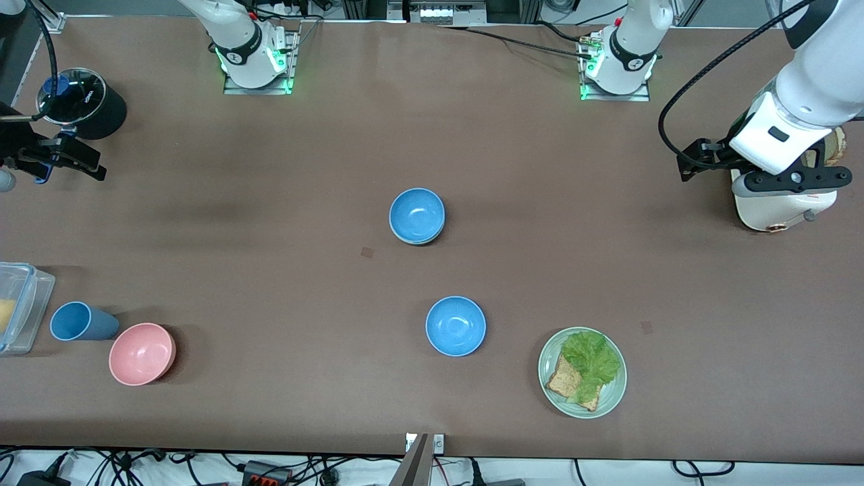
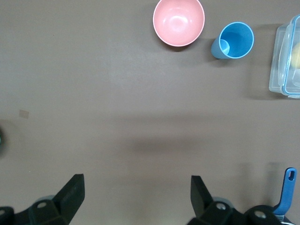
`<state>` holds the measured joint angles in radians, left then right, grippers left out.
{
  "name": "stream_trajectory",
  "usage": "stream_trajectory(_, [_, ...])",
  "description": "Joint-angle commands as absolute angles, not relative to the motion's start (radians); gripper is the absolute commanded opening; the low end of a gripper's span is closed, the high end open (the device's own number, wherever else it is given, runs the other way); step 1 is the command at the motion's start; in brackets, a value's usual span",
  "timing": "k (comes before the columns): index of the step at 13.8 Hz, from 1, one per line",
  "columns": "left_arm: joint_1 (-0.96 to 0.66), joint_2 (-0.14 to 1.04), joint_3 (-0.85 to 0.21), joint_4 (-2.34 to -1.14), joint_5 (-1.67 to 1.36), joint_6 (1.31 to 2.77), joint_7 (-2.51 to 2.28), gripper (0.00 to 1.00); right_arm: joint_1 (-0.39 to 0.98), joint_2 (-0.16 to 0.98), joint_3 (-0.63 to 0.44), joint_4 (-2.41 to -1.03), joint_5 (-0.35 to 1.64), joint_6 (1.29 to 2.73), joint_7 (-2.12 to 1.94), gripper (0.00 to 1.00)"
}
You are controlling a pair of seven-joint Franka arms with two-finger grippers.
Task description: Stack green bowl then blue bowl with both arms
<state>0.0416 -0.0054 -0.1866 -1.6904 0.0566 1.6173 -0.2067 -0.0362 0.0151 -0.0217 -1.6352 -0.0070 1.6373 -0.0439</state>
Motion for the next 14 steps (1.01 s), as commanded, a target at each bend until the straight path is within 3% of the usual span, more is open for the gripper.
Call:
stream_trajectory(1, [0.032, -0.025, -0.175, -1.707, 0.041, 1.615, -0.187, 1.00, -0.031, -0.014, -0.017, -1.661, -0.021, 1.637, -0.034, 1.00])
stream_trajectory(14, [0.035, -0.021, -0.181, -1.704, 0.008, 1.597, -0.084, 1.00, -0.029, -0.008, -0.011, -1.657, -0.021, 1.641, -0.029, 1.00])
